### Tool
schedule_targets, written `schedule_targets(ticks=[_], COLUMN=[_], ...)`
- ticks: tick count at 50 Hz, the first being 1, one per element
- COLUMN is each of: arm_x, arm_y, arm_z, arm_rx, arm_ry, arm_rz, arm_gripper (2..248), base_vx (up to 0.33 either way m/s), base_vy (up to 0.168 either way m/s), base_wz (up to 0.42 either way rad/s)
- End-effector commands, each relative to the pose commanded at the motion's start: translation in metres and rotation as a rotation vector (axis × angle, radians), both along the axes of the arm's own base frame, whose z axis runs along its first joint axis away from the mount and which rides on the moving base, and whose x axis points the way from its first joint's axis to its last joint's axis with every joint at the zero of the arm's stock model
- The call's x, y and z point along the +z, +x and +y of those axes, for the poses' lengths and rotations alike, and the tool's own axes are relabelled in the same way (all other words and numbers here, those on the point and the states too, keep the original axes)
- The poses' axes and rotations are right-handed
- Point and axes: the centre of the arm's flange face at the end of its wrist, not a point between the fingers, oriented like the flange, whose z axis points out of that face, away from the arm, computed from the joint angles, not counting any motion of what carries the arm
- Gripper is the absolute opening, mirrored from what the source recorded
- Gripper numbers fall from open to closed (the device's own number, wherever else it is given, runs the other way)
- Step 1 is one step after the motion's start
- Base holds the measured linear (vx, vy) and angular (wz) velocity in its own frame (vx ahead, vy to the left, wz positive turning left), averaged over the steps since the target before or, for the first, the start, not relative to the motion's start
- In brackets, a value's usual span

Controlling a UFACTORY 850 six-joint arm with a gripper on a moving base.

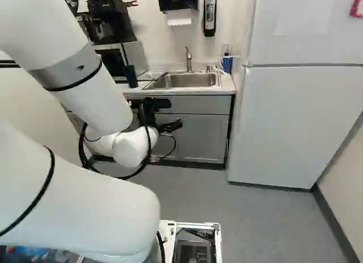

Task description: Rinse the cup and place it in the tray

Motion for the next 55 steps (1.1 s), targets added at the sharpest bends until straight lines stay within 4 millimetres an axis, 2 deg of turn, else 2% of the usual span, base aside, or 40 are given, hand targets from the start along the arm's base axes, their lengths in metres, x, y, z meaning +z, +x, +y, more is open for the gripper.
schedule_targets(ticks=[55], arm_x=[0.0046], arm_y=[-0.0007], arm_z=[0.0000], arm_rx=[0.000], arm_ry=[0.000], arm_rz=[-0.018], arm_gripper=[247], base_vx=[0.000], base_vy=[0.000], base_wz=[0.000])
